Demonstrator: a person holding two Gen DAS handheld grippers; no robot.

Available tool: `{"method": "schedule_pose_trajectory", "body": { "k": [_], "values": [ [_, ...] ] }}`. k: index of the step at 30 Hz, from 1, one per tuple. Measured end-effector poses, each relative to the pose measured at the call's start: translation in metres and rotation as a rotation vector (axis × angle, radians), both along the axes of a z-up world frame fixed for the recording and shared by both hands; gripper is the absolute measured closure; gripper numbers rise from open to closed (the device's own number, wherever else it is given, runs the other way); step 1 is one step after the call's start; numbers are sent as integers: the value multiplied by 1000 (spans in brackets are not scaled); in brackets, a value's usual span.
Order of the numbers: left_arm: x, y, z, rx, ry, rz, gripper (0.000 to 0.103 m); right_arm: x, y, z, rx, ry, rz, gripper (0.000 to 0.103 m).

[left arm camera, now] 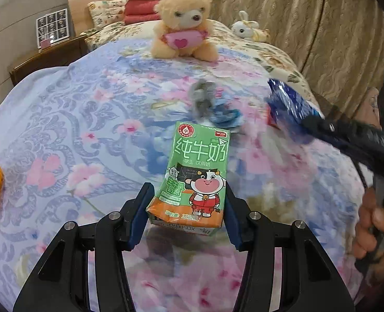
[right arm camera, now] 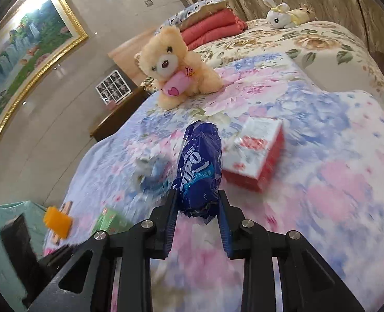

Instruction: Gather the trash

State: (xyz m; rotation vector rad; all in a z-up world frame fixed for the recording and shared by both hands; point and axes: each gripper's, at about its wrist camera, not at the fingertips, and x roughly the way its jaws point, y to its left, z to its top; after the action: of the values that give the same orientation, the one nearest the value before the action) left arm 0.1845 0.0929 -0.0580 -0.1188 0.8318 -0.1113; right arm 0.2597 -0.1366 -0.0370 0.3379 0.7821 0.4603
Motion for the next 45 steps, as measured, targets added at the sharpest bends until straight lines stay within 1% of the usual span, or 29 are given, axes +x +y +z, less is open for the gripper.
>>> {"method": "schedule_pose_trajectory", "body": {
  "k": [1, 2, 4, 7, 11, 16, 21, 27, 35, 45],
  "values": [
    [-3, -4, 2, -3, -4, -9, 53, -8, -5, 1, 2, 0, 3, 74],
    [-6, -11, 4, -6, -8, -22, 53, -28, -18, 2, 8, 3, 7, 74],
    [-11, -23, 8, -18, -11, -45, 53, -34, -22, 3, 9, 4, 10, 74],
    [-20, -46, 11, -17, -17, -86, 53, -61, -38, 5, 5, -8, 11, 74],
    [-28, -78, 13, -10, -14, -144, 53, -90, -67, 6, 18, -8, -19, 74],
    [-37, -120, 16, 2, -12, -221, 53, -113, -103, 4, 30, 13, -68, 74],
    [-43, -158, 21, 12, -17, -287, 53, -131, -135, 7, 30, 0, -116, 74],
    [-43, -190, 27, 16, -22, -336, 53, -148, -168, 12, 22, -15, -171, 74],
    [-48, -218, 31, 20, -26, -378, 53, -164, -197, 16, 37, -29, -223, 74],
    [-48, -243, 39, 31, -41, -414, 53, -171, -224, 20, 39, -45, -284, 73]
  ]
}}
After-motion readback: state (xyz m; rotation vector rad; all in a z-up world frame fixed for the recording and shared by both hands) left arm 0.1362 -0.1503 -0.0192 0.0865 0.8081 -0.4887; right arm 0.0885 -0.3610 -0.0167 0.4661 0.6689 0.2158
